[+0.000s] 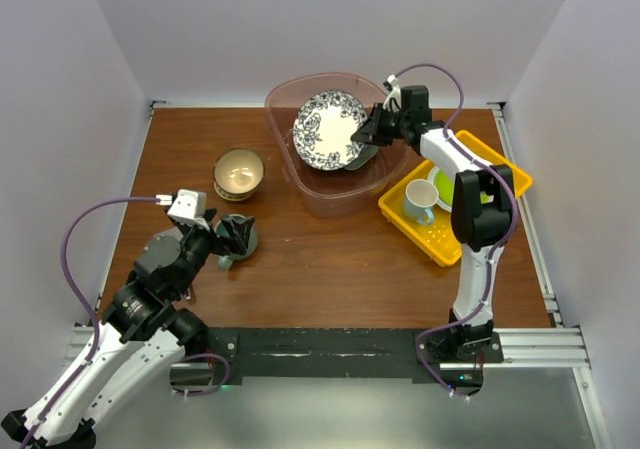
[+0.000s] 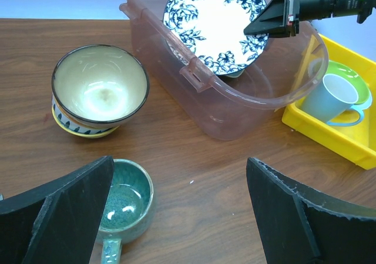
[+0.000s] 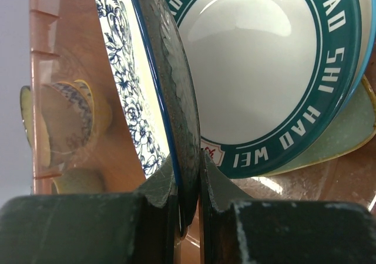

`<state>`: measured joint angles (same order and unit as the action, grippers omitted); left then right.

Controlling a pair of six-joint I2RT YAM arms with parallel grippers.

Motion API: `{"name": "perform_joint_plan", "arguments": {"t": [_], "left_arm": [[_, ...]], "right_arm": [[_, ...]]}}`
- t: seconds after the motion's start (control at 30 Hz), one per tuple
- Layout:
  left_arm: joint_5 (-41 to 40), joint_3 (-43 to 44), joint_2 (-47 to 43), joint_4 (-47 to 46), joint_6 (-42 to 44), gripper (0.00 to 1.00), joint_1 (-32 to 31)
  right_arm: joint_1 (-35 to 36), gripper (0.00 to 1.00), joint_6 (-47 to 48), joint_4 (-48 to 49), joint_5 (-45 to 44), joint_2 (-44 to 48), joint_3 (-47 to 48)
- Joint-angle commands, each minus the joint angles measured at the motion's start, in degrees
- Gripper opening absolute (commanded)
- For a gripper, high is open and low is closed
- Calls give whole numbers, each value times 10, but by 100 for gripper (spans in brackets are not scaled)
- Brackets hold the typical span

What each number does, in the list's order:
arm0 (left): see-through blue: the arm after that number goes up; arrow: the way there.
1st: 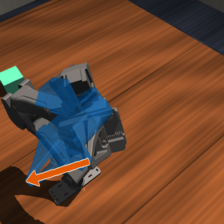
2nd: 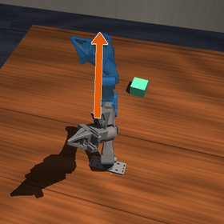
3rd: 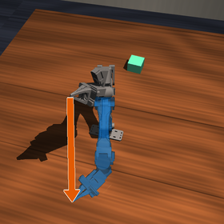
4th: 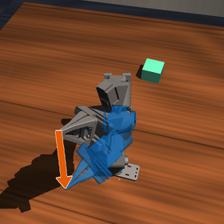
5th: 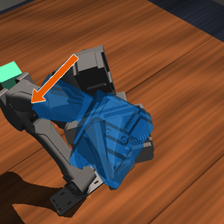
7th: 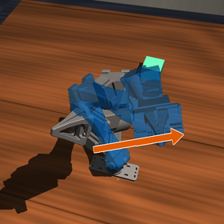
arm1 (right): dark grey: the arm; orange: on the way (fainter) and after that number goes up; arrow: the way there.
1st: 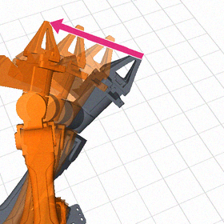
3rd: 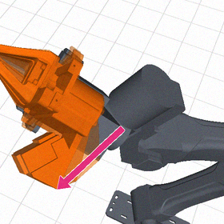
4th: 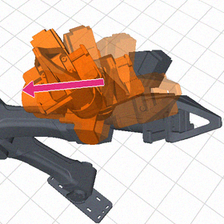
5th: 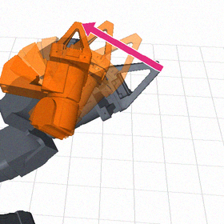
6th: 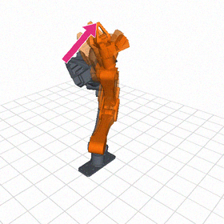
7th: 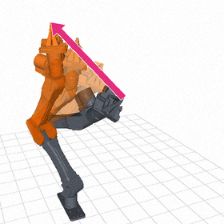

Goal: Place the mixed dishes into the plastic bin
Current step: Place the plate in the plastic bin.

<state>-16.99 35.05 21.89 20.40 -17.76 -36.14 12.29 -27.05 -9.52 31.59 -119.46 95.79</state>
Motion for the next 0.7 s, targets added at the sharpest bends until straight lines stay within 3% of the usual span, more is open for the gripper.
{"name": "perform_joint_plan", "arguments": {"t": [0.0, 0.67], "left_arm": [[-8, 0, -1, -26, 14, 100, -2], [-8, -1, 5, -27, 15, 100, -2]], "right_arm": [[4, 0, -3, 69, 12, 13, 54], [8, 0, -5, 34, -75, -38, 111]]}}
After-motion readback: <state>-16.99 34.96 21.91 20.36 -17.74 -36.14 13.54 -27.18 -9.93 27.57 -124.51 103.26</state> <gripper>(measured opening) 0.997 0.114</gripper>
